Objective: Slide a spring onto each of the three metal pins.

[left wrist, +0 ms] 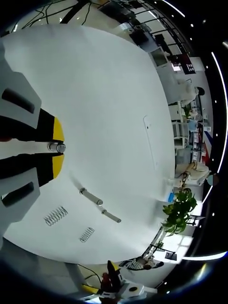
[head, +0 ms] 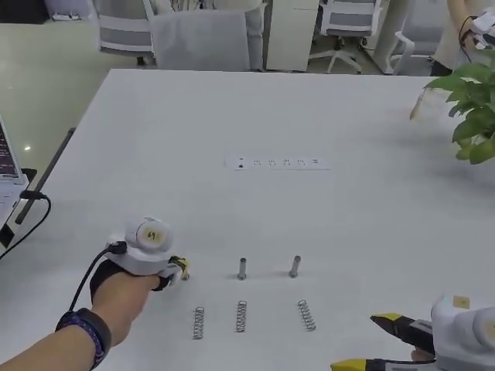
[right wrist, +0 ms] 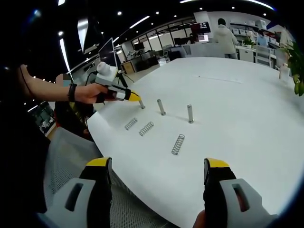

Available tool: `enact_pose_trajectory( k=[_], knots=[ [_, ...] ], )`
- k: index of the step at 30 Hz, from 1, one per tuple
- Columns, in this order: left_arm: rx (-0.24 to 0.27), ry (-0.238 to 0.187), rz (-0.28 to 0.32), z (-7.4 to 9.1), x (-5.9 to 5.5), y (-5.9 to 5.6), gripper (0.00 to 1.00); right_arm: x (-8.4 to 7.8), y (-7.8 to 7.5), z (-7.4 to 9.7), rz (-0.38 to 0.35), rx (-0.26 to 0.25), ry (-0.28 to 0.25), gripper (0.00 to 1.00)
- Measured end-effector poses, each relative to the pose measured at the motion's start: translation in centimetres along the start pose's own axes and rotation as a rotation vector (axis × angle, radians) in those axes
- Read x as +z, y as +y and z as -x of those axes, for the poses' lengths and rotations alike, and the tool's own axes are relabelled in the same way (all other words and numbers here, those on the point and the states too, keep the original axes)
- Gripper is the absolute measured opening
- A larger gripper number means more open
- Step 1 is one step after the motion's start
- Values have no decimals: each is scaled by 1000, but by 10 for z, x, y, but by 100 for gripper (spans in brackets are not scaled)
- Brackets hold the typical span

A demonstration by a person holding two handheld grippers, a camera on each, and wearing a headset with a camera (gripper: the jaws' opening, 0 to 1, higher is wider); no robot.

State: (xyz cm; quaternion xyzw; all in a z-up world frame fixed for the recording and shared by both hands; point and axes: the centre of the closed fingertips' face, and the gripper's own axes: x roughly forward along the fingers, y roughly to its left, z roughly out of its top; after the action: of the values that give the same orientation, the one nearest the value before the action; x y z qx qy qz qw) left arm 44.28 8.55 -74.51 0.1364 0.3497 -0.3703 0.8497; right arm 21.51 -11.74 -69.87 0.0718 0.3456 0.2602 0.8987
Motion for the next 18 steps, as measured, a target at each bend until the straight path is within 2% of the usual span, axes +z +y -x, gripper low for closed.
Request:
enact_pose_trajectory(
  k=[5,18],
  knots=[
    [0,1,1,0,0,1,0,0,1,0,-1,3,0,78],
    [-16,13,20,3,-5,0,10,-1,1,1,-1,4,0,78]
  ],
)
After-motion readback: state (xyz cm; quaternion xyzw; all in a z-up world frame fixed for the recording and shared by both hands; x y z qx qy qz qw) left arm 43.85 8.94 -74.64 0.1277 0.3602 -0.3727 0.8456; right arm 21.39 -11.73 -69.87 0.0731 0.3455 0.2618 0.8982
